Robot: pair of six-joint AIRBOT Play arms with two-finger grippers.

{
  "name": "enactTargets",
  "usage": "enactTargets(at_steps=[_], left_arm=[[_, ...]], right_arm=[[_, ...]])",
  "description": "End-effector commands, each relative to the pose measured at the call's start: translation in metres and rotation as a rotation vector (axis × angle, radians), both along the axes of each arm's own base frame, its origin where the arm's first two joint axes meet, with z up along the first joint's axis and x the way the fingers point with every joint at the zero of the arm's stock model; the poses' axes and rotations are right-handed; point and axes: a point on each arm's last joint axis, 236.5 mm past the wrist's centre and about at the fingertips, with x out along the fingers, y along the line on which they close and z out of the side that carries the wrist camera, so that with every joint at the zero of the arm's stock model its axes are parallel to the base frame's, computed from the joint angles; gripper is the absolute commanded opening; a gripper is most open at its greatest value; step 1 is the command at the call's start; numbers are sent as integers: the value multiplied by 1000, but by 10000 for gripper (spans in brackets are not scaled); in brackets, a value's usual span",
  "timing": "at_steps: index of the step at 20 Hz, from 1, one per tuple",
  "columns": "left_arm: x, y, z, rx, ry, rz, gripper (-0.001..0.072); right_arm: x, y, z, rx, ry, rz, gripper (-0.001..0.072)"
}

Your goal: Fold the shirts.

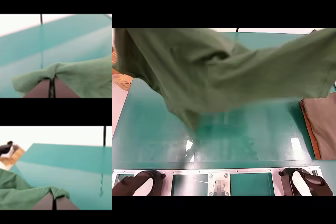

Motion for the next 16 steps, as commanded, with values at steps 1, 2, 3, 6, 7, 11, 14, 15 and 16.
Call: enactTargets(at_steps=[1, 2, 3, 6, 7, 11, 14, 15, 16], left_arm=[[37, 0, -85, 31, 245, -15, 24], [50, -1, -123, 41, 335, -30, 24], [64, -2, -167, 56, 428, -50, 24], [104, -16, -292, -12, 642, -85, 24], [115, -21, -327, -57, 705, -73, 25], [137, -35, -406, -174, 892, -58, 638], [142, -7, -393, -176, 902, -31, 676], [138, 7, -380, -189, 926, -33, 676], [132, 26, -367, -212, 967, -23, 676]], right_arm=[[14, -6, -87, 51, 210, -6, 15], [24, -11, -131, 91, 306, -25, 15], [32, -16, -175, 130, 391, -53, 15], [45, -30, -314, 241, 636, -161, 15], [48, -32, -350, 279, 694, -190, 15], [61, -40, -437, 323, 881, -235, 15], [82, -48, -442, 321, 901, -221, 33], [89, -54, -433, 320, 883, -217, 134], [95, -61, -422, 322, 867, -208, 271]])
